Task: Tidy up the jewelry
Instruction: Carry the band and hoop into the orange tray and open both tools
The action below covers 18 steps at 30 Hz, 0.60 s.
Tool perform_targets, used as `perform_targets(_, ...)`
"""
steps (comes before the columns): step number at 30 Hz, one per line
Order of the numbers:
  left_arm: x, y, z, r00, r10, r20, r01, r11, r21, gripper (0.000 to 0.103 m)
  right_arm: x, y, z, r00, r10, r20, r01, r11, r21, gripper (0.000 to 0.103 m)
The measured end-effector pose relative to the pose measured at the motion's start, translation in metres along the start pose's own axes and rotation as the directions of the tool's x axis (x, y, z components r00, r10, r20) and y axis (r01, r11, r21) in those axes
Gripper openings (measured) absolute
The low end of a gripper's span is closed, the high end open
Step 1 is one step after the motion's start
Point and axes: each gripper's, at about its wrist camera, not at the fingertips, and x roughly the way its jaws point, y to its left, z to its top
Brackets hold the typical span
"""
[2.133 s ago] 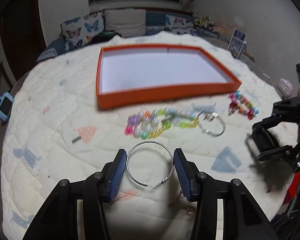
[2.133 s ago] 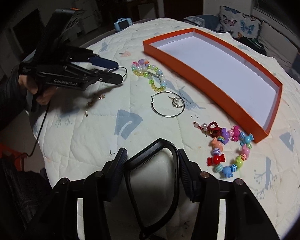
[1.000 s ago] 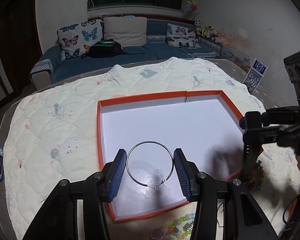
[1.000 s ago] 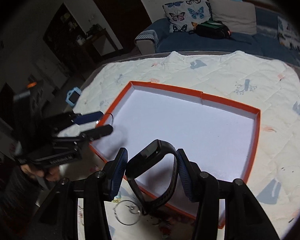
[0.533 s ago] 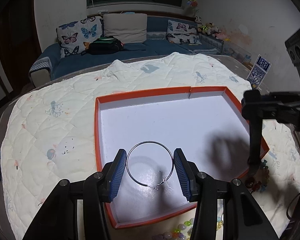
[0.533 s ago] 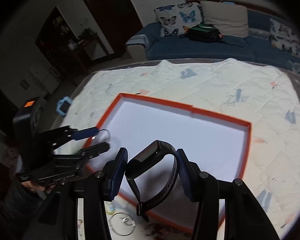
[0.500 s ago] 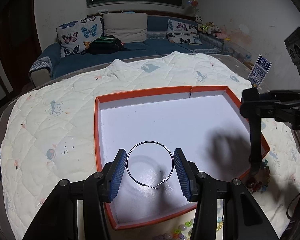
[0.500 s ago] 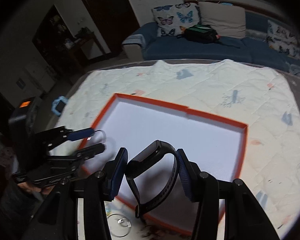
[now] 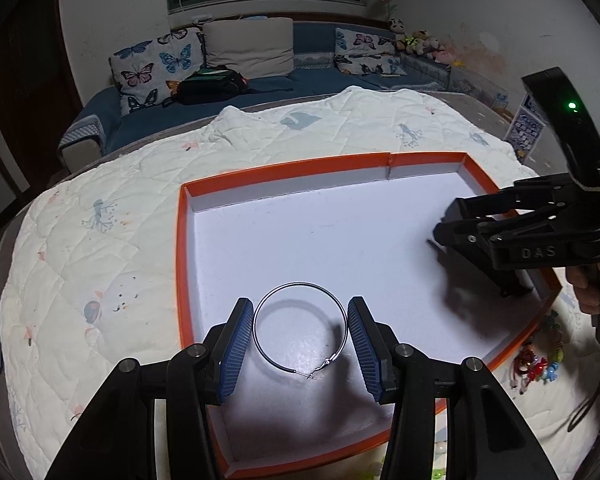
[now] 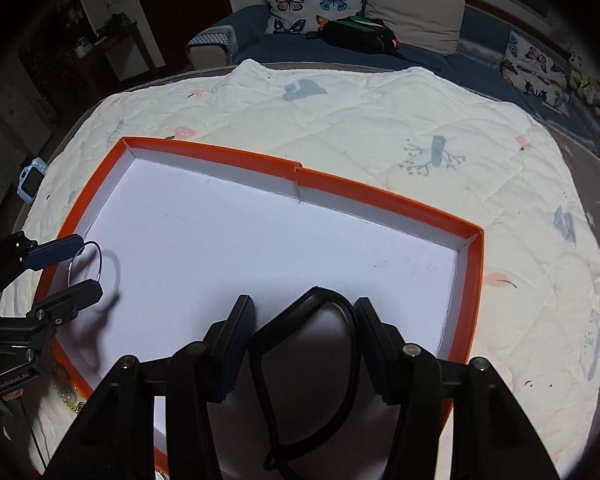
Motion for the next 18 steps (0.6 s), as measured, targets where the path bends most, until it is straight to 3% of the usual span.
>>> perform_targets(8,0.001,0.003,0.0,1.0,-0.012,-0.021,0.011,0.999,-0.033,0.057,-0.022,0.006,-0.003,0.998,-0.028,0.05,0.03,0.998,-0.046,0.068)
perform_targets(18,-0.057,-0.007,-0.012,0.999,0.021,0.032,-0.02,1.0,-0.023,0.057,-0.068,0.036,-0.044,0.997,0.049,0.067,-0.04,0.989,-0.14,0.071)
